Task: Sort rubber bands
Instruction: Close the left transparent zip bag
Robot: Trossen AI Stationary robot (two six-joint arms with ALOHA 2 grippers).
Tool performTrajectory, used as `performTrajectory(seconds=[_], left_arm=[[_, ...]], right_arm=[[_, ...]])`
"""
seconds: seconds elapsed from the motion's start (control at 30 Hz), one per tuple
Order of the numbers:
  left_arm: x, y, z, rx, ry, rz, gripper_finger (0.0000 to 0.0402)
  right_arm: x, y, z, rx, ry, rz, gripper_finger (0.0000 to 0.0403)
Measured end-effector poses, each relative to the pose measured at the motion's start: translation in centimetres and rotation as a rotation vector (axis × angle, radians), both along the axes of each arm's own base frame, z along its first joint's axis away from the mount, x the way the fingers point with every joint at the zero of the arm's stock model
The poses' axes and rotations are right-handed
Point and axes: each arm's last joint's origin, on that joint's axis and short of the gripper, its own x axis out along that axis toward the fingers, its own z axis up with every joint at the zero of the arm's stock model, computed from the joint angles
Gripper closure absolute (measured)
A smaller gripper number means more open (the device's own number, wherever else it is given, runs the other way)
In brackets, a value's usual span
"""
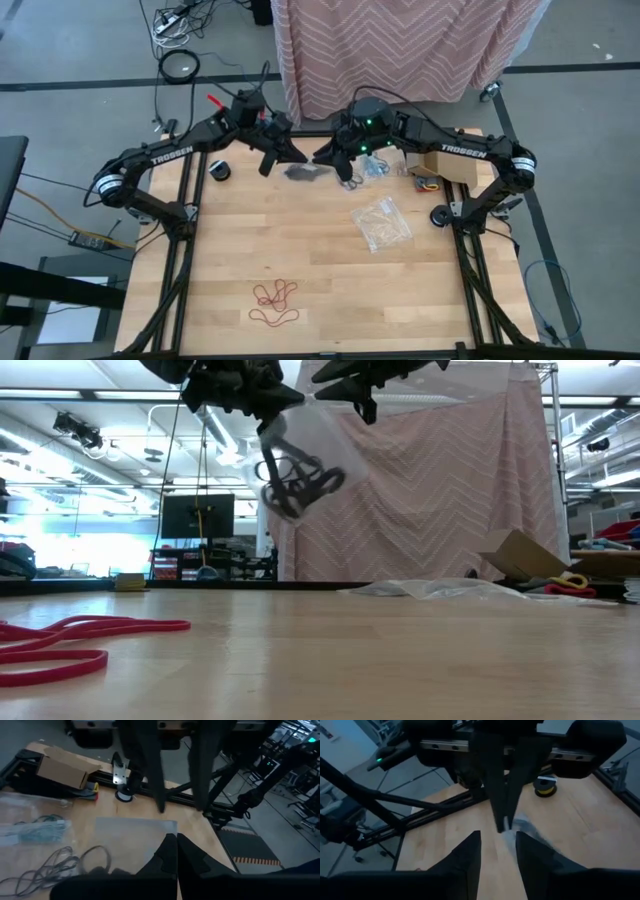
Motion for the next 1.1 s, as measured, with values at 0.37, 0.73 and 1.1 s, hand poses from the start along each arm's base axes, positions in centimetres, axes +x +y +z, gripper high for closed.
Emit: performTrajectory(seconds=[0.37, 0.73, 1.1], left_arm=[[0.2, -0.2, 0.2, 0.009, -0.017, -0.010, 0.0401], [0.5, -0.5, 0.5, 0.003, -0.041, -0.024, 0.0401], [0.4, -0.4, 0.4, 0.000, -0.031, -0.020, 0.0401]], right_arm=[[0.0, 0.0, -0.1, -0.005, 0.005, 0.009, 0.0290], [1.2, -0.2, -1.4, 0.029, 0.025, 0.028, 0.0304], [1.2, -0.1, -1.3, 0.027, 0.019, 0.049, 0.0387]])
